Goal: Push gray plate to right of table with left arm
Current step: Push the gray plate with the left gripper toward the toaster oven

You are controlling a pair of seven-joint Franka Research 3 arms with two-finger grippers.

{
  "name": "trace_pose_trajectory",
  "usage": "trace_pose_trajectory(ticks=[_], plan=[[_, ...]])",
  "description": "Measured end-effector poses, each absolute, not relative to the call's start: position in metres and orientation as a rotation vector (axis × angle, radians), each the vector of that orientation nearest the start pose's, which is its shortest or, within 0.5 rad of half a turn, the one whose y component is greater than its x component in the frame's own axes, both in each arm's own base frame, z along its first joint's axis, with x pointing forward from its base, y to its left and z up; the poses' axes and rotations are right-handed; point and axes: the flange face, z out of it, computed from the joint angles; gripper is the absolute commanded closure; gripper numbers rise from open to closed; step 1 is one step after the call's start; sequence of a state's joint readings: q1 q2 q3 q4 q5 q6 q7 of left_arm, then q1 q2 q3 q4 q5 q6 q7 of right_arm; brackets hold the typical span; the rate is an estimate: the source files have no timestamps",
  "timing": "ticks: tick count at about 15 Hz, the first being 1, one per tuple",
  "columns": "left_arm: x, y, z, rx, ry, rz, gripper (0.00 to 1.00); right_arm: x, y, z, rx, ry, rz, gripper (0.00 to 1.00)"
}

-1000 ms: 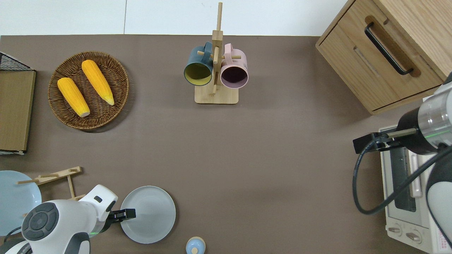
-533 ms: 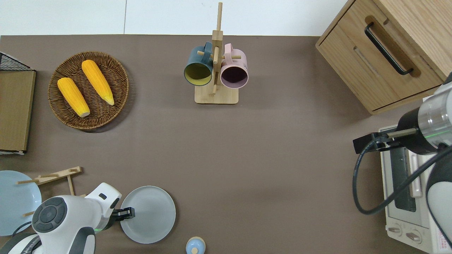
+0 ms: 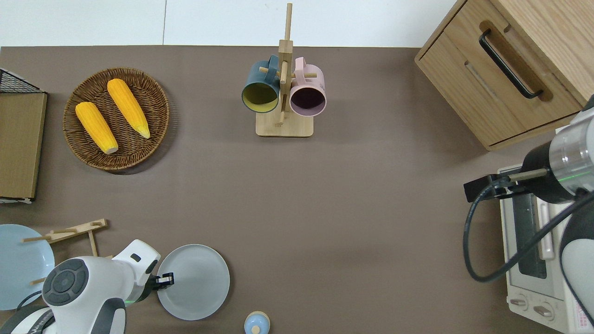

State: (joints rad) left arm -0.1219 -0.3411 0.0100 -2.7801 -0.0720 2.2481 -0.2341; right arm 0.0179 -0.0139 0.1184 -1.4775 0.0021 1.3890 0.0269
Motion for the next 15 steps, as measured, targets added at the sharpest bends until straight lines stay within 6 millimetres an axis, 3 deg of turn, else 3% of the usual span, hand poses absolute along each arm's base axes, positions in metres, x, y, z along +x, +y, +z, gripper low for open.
trace_pose_trajectory(ticks=[15], plan=[[0.3463, -0.0427, 0.299, -3.141, -0.271, 0.312, 1.0, 0.5259, 0.0729, 0.6599, -3.14, -0.172, 0.117, 0.017]])
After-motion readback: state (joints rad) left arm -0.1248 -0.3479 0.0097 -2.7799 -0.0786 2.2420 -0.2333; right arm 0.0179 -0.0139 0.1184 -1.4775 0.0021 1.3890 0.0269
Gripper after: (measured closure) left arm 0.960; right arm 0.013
